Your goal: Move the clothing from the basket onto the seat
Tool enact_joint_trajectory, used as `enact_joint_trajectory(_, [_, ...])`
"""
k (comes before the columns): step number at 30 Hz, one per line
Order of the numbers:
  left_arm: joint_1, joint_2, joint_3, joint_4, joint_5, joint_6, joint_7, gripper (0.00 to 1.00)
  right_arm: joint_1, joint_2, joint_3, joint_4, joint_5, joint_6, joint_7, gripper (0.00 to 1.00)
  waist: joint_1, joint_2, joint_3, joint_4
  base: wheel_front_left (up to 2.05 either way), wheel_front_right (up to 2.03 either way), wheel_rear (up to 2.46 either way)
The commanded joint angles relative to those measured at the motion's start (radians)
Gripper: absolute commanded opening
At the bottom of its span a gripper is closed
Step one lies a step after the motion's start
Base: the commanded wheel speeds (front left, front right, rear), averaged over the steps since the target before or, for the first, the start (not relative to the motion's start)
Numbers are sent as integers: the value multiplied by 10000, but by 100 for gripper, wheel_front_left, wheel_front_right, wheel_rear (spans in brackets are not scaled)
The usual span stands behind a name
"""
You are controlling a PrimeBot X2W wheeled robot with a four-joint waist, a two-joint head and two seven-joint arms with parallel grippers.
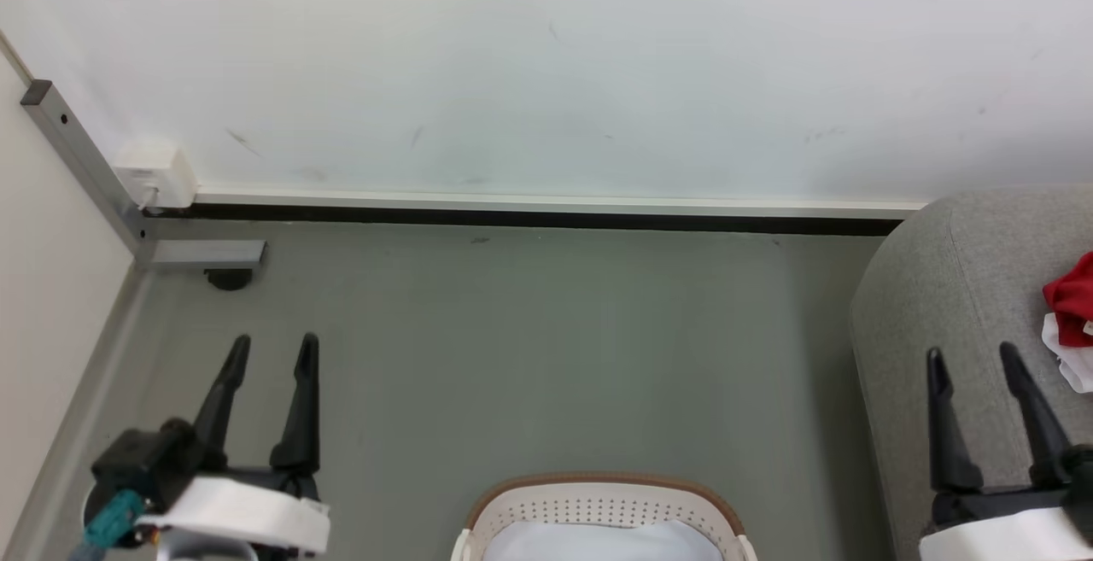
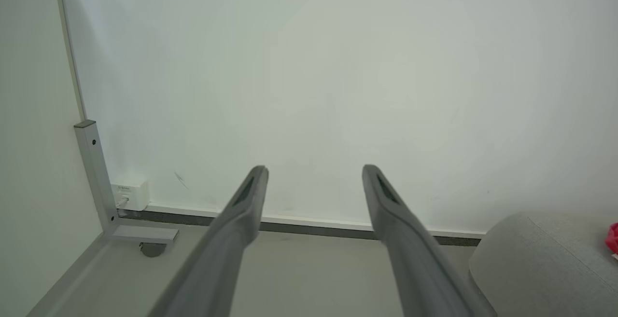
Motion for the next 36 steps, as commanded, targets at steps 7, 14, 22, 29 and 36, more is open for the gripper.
enact_joint_trajectory(7, [737,-723,888,-130,1074,-368,-4,100,291,260,521,752,-584,-22,-498,100,1,0,-23,-63,0,0,0])
enact_joint_trajectory(14, [920,-1170,1282,123,1701,-671,-4,100,204,370,702,560,-289,-22,-500,100,1,0,-24,-175,0,0,0])
enact_joint_trajectory(22, [739,-1315,1364,163,1829,-758,-4,100,149,365,762,447,117,-22,-502,100,1,0,-26,-209,0,0,0])
enact_joint_trajectory(29, [752,-1329,1265,171,1782,-774,-4,100,176,367,806,447,198,-22,-503,100,1,0,-42,-229,0,0,0])
enact_joint_trajectory(36, [719,-1233,1098,136,1660,-764,-4,100,125,368,864,490,221,-22,-504,100,1,0,-20,-259,0,0,0])
